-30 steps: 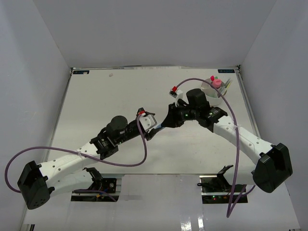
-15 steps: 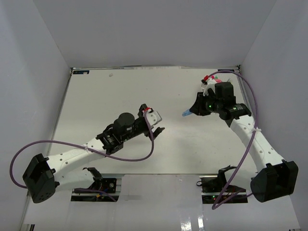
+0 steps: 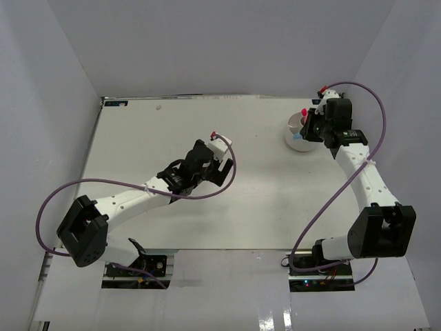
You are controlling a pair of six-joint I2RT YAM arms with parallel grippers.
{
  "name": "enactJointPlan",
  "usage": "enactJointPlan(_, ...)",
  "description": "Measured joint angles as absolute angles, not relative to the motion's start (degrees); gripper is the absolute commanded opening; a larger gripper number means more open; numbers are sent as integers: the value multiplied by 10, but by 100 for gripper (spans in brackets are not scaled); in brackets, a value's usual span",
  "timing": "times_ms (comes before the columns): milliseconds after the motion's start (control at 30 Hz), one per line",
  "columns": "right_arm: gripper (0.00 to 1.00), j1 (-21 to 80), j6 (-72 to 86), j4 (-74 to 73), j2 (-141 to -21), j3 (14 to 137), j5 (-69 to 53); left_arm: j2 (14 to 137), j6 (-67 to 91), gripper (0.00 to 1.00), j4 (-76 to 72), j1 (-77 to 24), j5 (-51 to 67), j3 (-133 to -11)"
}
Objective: Sort the stationery into containers
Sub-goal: Place the pen in the storage box.
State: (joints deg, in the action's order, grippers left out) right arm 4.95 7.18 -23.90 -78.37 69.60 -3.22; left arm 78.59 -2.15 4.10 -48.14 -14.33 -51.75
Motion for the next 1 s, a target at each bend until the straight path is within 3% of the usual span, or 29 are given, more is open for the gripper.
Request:
enactJointPlan(600, 13, 19, 101, -127, -934, 711, -9, 795, 29, 98, 87, -459, -181, -533)
enactJointPlan(800, 46, 18, 107, -107, -940, 711, -15, 795, 29, 98, 88, -458, -180, -533)
enactJointPlan(867, 61, 17, 108, -102, -940, 711, -16, 795, 29, 98, 89, -458, -180, -533)
enactJointPlan(933, 70, 15, 107, -101, -939, 711, -16, 795, 29, 98, 89, -458, -180, -533)
enactJointPlan(1000, 73, 13, 104, -103, -934, 711, -14, 795, 29, 98, 89, -458, -180, -533)
